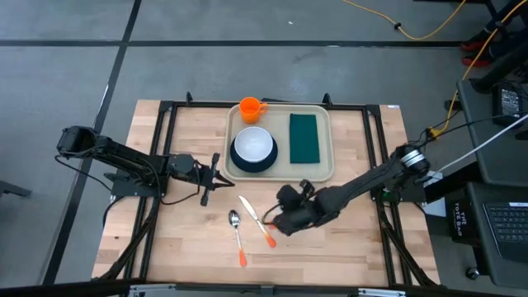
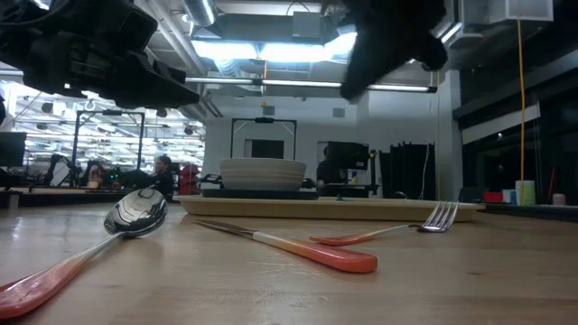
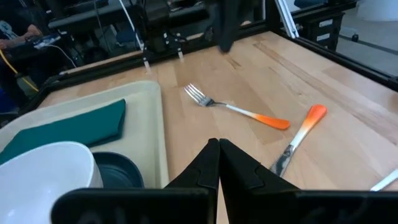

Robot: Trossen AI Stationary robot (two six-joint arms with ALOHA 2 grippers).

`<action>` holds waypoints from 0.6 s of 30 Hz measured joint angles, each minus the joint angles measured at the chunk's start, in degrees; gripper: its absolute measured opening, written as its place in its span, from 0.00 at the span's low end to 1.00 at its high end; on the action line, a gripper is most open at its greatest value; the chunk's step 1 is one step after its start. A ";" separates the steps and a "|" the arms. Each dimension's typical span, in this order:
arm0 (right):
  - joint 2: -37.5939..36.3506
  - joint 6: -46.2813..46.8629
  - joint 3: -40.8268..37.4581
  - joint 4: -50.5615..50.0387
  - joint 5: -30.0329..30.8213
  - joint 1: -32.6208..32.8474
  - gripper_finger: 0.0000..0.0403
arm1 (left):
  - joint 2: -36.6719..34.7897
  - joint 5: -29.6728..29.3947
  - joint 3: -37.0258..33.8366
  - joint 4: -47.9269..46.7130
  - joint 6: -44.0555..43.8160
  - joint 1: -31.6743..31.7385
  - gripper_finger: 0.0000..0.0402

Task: Set up tray
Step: Put the orange fork on top of the dark green napkin on the gray tray

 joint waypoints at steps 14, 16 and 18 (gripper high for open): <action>15.90 36.02 27.49 -25.26 -11.06 0.16 0.02 | 0.00 -0.44 0.00 -2.72 0.06 0.00 0.01; 16.37 42.29 28.17 -27.38 -12.98 0.14 0.01 | 0.00 -0.44 0.00 -2.72 0.06 0.00 0.01; 16.81 46.80 28.20 -28.25 -15.08 0.10 0.02 | 0.00 -0.44 0.00 -2.72 0.07 -0.01 0.01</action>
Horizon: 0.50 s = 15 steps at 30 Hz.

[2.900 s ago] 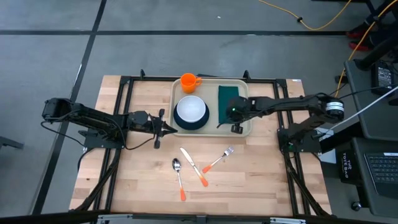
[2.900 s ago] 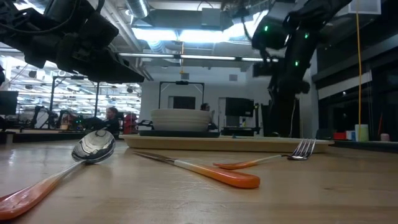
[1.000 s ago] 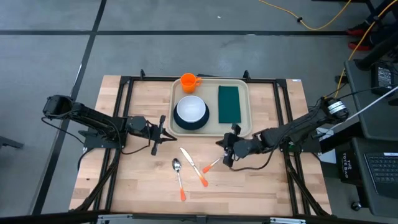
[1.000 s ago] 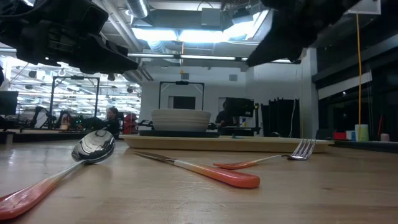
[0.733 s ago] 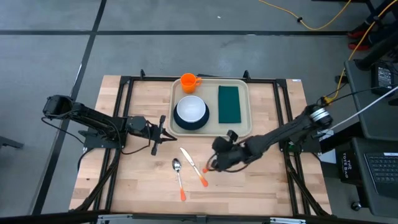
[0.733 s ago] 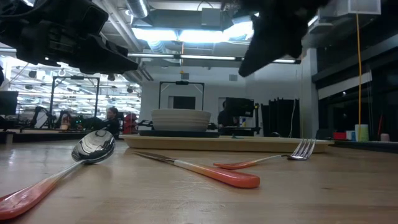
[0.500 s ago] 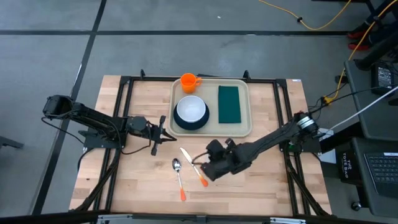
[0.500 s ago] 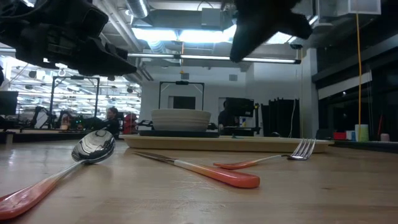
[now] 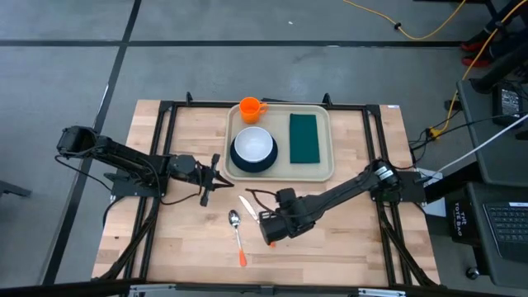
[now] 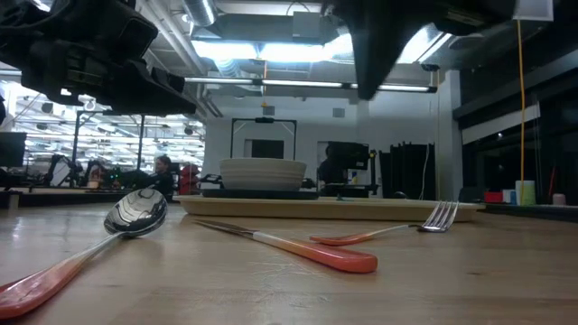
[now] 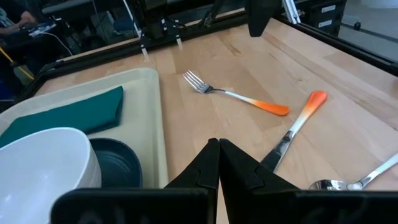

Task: Set up tray
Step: Put the orange fork on top of the dark green napkin on the gray tray

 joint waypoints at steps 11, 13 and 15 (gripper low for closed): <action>0.55 14.59 -2.02 -1.12 -0.22 -0.22 0.08 | 0.00 -1.21 0.00 -0.81 0.03 0.01 0.01; 0.53 15.72 -2.81 -1.15 -0.26 -0.36 0.10 | 0.00 -1.31 0.00 -0.81 0.04 0.01 0.01; 0.55 15.63 -3.53 -1.20 0.15 -0.38 0.13 | 0.00 -1.31 0.00 -0.81 0.63 0.01 0.01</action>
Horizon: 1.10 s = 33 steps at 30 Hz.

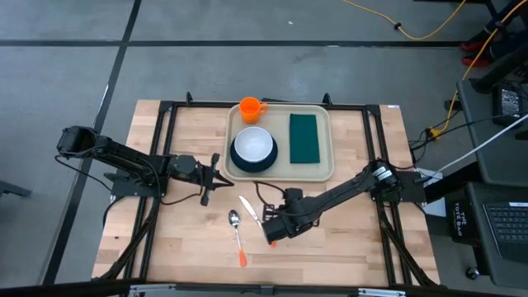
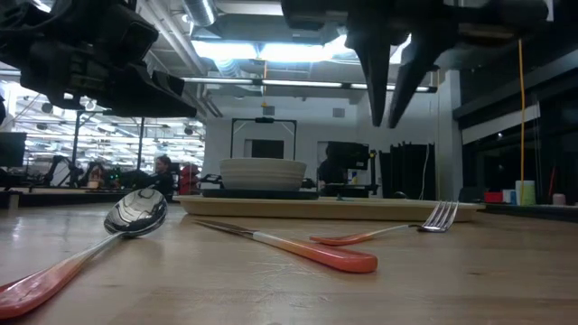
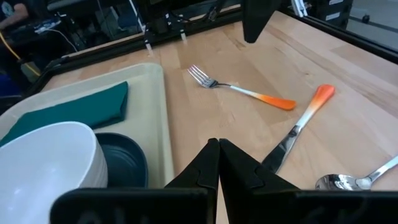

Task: Set up tray
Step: Put the orange fork on top of the dark green napkin on the gray tray

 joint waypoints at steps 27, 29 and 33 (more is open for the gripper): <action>-0.02 17.93 -16.97 15.84 -3.99 -3.60 0.42 | 0.00 0.00 0.00 0.02 1.33 0.00 0.01; -0.02 18.05 -18.26 17.70 -4.41 -3.96 0.42 | 0.00 0.01 0.00 0.02 1.32 0.00 0.01; -0.16 18.09 -19.96 19.05 -4.86 -4.56 0.42 | 0.00 0.02 0.00 0.02 1.30 0.00 0.00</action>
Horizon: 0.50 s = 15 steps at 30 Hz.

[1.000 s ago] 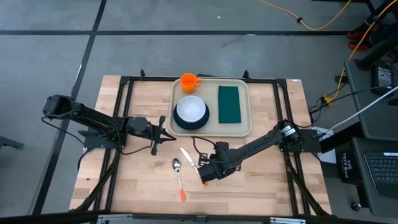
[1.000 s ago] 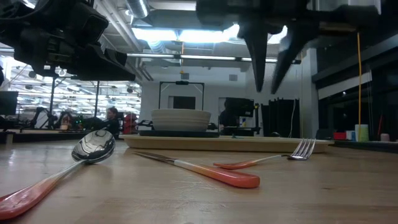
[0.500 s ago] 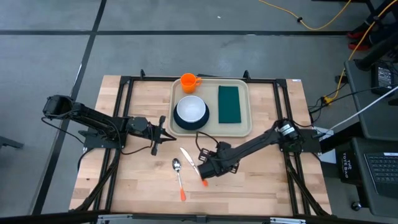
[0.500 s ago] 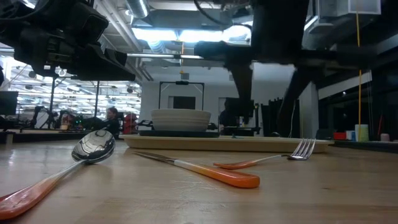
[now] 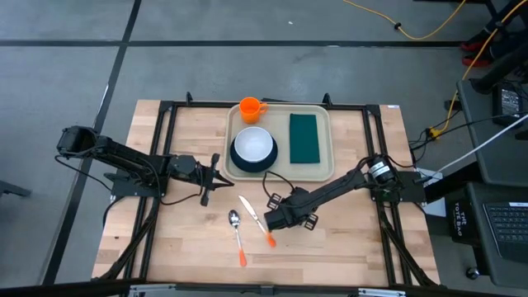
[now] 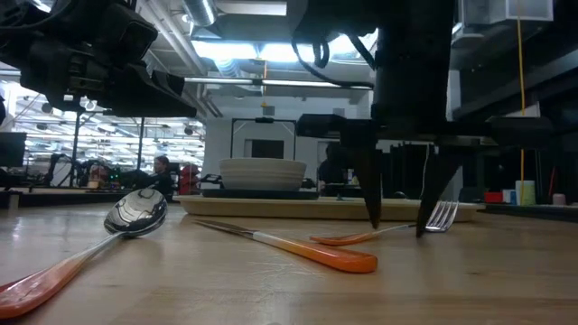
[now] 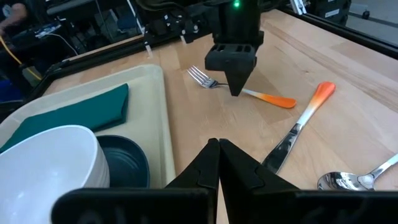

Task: Set up tray
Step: Put the orange fork on top of the dark green napkin on the gray tray

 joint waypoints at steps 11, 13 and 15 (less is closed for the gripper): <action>-0.08 -3.98 -0.48 -3.47 -3.82 -1.35 0.42 | 0.00 0.00 0.00 0.00 0.00 0.00 0.00; -0.06 -5.29 -0.50 -3.88 -4.52 -1.38 0.42 | 0.01 0.00 0.00 0.00 0.00 0.00 0.01; -0.03 -6.66 -0.50 -4.02 -4.64 -1.36 0.42 | 0.01 0.00 0.00 0.00 0.00 0.00 0.01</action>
